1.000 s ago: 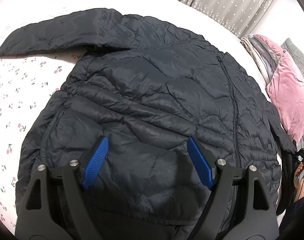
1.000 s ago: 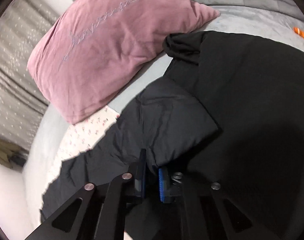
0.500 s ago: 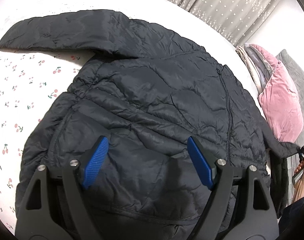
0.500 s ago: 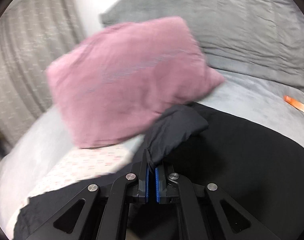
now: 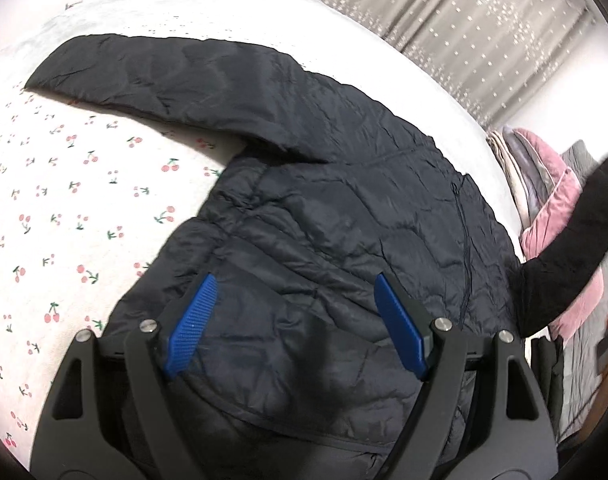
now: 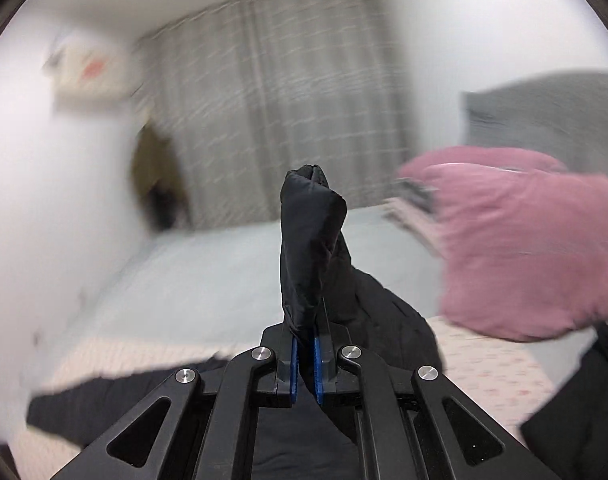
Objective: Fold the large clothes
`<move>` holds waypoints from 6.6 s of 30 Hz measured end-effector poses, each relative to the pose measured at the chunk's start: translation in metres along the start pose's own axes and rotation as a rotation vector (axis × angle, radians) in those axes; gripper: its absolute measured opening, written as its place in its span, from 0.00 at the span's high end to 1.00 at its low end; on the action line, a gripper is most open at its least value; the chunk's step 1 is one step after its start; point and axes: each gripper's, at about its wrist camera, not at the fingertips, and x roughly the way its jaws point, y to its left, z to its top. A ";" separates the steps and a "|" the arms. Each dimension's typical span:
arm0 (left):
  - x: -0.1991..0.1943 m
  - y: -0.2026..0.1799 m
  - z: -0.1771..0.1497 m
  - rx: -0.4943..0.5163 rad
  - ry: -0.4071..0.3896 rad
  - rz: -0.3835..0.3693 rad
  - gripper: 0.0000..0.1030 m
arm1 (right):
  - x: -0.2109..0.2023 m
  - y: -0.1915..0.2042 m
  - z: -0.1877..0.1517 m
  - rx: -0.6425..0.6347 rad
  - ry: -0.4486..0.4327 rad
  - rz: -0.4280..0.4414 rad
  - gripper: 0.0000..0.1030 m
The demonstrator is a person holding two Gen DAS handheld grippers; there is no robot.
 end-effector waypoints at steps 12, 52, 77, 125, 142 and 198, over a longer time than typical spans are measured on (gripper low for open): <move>0.000 0.016 0.006 -0.026 0.021 0.001 0.21 | 0.127 0.165 -0.189 -0.338 0.442 0.107 0.91; -0.014 0.212 0.115 -0.435 -0.067 0.131 0.21 | -0.020 0.000 -0.220 0.404 0.628 0.352 0.17; -0.103 0.062 0.200 -0.139 -0.524 0.109 0.94 | -0.023 -0.087 -0.225 0.679 0.522 0.276 0.17; -0.090 -0.090 -0.053 0.294 -0.175 -0.001 0.08 | -0.028 -0.132 -0.219 0.736 0.496 0.181 0.17; -0.094 0.064 -0.064 0.031 -0.086 0.183 0.07 | -0.082 -0.049 -0.192 0.205 0.308 0.098 0.17; -0.103 0.110 -0.136 0.133 0.190 0.010 0.57 | -0.213 -0.186 -0.332 0.761 0.508 0.004 0.74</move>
